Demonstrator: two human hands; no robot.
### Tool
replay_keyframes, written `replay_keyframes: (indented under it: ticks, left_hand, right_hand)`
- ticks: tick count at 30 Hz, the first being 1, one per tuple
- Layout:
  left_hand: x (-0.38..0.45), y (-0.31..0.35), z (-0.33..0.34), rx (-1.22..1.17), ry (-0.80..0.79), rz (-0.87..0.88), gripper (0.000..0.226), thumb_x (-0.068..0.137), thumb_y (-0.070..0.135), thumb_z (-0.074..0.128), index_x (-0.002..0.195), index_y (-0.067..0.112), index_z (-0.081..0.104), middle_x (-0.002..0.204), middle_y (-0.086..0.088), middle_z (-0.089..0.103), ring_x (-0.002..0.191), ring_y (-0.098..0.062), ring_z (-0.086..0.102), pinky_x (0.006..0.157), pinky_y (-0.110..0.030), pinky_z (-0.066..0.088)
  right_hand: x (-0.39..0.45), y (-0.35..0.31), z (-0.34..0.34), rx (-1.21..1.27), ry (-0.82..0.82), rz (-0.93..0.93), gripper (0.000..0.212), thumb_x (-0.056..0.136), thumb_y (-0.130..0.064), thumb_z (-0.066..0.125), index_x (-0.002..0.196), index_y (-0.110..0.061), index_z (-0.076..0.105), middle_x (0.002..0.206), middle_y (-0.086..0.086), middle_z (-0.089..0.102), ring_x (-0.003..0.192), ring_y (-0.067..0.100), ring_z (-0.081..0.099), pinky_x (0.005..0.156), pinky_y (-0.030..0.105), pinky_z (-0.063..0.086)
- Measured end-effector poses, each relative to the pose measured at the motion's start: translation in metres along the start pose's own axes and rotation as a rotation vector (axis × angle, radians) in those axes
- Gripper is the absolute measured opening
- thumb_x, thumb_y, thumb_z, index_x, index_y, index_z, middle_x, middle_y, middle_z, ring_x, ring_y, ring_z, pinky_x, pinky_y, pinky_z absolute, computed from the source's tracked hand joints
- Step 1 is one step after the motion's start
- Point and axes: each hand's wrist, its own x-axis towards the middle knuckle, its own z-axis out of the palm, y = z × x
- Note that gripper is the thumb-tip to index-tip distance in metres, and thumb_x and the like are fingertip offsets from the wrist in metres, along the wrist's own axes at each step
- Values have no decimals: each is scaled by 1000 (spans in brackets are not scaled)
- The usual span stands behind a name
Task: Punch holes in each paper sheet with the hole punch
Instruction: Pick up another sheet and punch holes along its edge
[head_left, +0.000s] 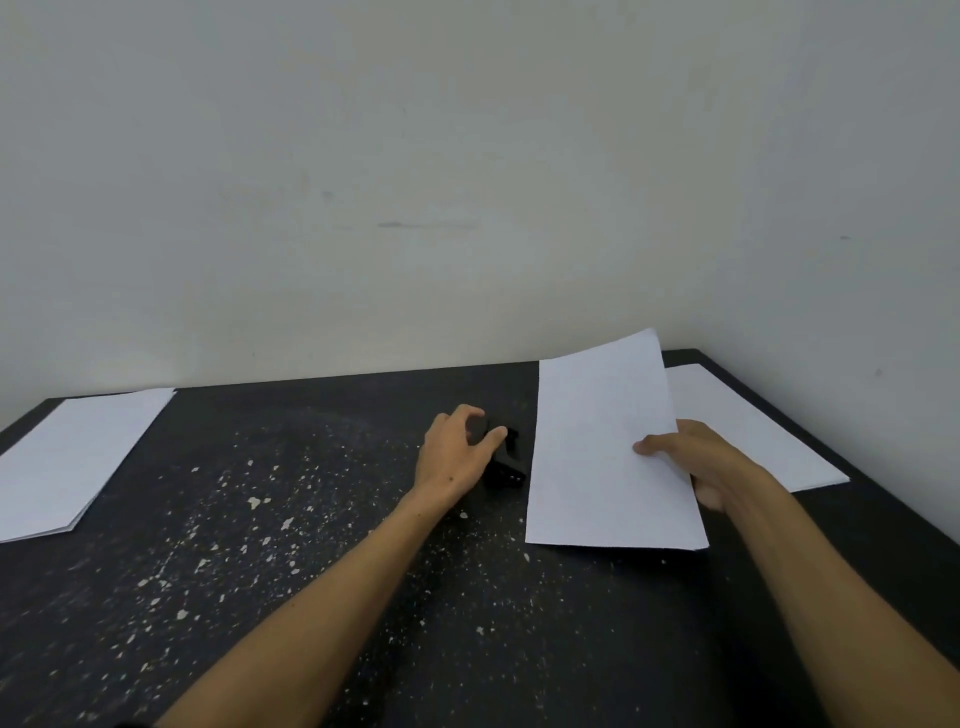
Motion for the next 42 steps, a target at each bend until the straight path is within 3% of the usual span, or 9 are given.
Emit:
replay_keyframes:
  ticks: [5,9,19,26,32,36,42]
  left_hand:
    - [8,10,14,17,-81,14,50,95,51,62,139,30,53,116,-2,62,104,-19,60,93,-40,53]
    - [11,11,19,-13,-104,-25,45,96,37,63,139,32,51,113,4,66,92,-13,59,83,-34,53]
    - [11,12,16,27,-169,-66,39,96,37,57,133,38,47,105,0,67,86,-18,65,81,-41,59]
    - [5,-4,-1,99,-131,-69,39,99,37,55,136,37,44,99,0,67,84,-20,65,80,-46,59]
    - [-6,-27,-24,105,-80,-88,38,100,38,54,137,35,45,117,-2,65,100,-19,52,83,-40,53]
    - [-16,-38,-40,95,-72,-94,37,98,40,56,133,38,46,111,1,66,100,-21,61,85,-48,58]
    - [-27,-53,-59,99,-37,-107,36,98,40,56,132,38,47,109,2,67,90,-15,59,83,-45,59]
  right_hand:
    - [7,2,-2,-7,-12,13,20,93,-1,69,112,-6,69,107,15,78,97,37,75,79,44,60]
    - [7,5,1,-5,-27,20,19,93,-1,68,111,-7,68,105,14,78,94,35,75,74,41,60]
    - [2,6,6,11,-25,9,19,94,-3,69,112,-8,67,106,13,77,93,33,74,69,40,58]
    - [1,4,10,19,-38,-7,22,94,-5,70,115,-9,67,108,13,78,97,35,75,77,43,60]
    - [2,5,35,35,-92,-16,21,94,-4,69,114,-10,70,110,12,79,102,36,75,89,49,60]
    - [2,6,61,6,-131,-14,21,94,-2,68,114,-6,72,108,12,80,99,34,76,83,45,61]
    - [3,4,96,9,-202,8,21,95,1,66,114,-4,72,106,12,80,92,31,78,71,39,61]
